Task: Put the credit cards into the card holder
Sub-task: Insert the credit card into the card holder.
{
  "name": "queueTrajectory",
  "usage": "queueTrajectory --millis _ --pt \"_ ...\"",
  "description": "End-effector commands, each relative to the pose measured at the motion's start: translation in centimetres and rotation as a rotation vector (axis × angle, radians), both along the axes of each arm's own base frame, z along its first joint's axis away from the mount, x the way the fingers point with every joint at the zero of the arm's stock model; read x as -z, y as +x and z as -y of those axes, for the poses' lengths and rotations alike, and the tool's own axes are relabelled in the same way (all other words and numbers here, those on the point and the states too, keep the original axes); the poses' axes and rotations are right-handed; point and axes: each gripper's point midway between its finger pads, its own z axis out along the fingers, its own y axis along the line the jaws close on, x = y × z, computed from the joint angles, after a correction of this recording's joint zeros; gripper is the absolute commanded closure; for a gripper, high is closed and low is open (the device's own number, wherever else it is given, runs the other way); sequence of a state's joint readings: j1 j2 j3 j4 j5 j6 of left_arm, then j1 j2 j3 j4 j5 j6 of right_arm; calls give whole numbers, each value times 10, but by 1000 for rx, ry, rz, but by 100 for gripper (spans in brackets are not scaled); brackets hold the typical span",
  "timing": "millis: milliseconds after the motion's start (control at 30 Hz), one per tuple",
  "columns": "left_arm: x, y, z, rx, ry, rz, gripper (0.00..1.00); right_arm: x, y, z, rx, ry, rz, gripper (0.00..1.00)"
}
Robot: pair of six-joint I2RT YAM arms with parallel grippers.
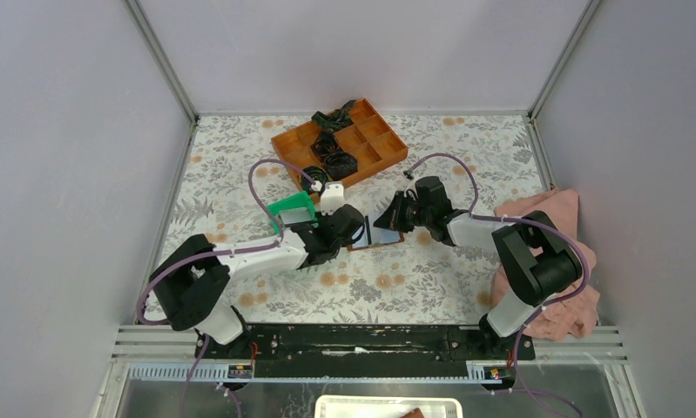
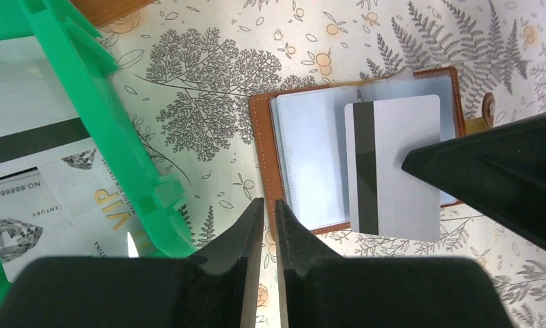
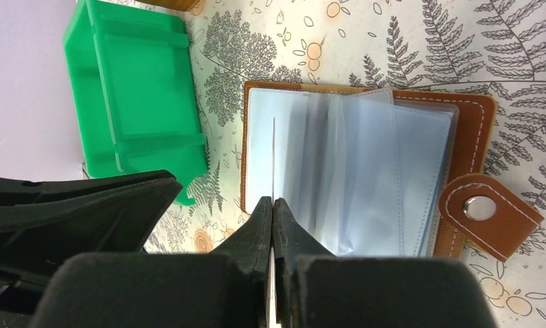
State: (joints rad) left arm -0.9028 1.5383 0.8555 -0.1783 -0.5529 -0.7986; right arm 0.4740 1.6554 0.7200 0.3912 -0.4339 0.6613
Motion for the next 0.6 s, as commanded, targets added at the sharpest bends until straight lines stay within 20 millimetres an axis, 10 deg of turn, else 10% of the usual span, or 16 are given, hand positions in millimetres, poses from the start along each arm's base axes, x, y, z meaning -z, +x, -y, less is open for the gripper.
queueTrajectory --millis 0,567 --pt "-3 8 17 75 9 28 82 -20 12 -6 -10 8 73 100" --pt "25 18 46 150 -6 -27 83 -16 16 8 -13 -36 68 100"
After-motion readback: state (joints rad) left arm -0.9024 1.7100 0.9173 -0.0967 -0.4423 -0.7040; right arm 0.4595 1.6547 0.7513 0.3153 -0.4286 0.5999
